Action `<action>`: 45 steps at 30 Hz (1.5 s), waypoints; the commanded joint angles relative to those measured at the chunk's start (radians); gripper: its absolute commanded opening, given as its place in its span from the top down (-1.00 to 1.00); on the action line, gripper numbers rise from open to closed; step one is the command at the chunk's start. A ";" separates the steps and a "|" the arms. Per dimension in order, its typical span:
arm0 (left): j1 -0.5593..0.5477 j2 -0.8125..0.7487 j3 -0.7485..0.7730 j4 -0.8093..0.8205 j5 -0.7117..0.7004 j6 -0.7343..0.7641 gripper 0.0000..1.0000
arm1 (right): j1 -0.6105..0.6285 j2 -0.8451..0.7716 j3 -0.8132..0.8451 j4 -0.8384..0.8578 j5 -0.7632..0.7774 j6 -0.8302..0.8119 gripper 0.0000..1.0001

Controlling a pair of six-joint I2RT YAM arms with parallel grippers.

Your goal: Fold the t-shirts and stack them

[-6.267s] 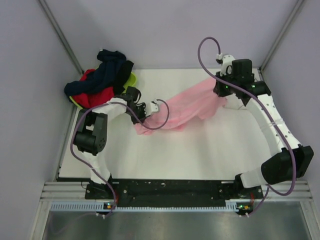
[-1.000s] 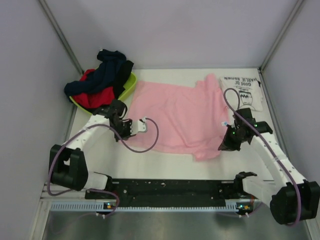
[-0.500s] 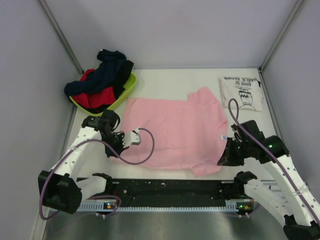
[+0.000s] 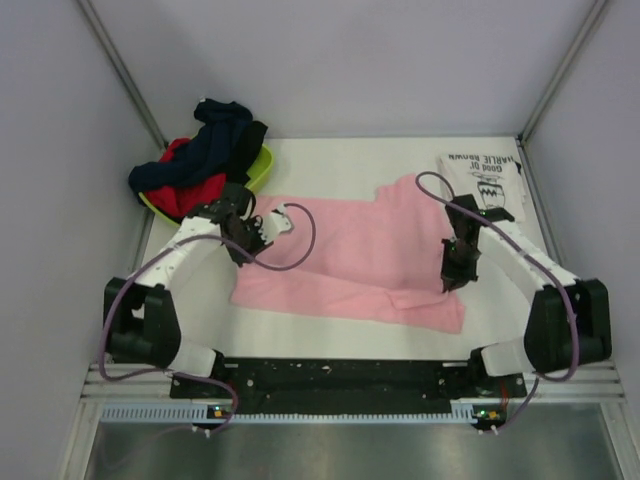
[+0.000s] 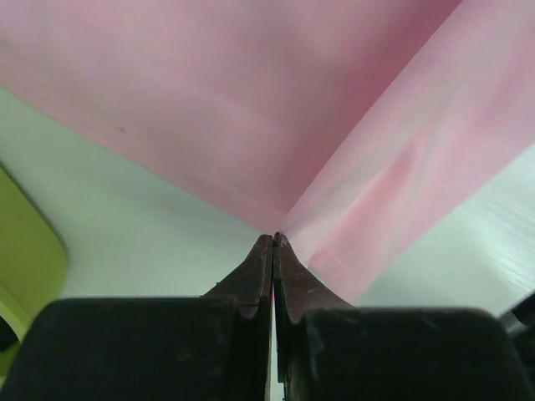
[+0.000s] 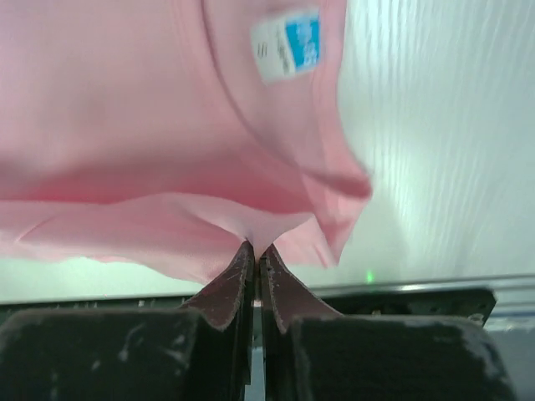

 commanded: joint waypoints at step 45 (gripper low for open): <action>-0.034 -0.049 -0.269 0.233 0.005 0.126 -0.29 | -0.105 -0.104 -0.157 0.202 0.082 0.066 -0.48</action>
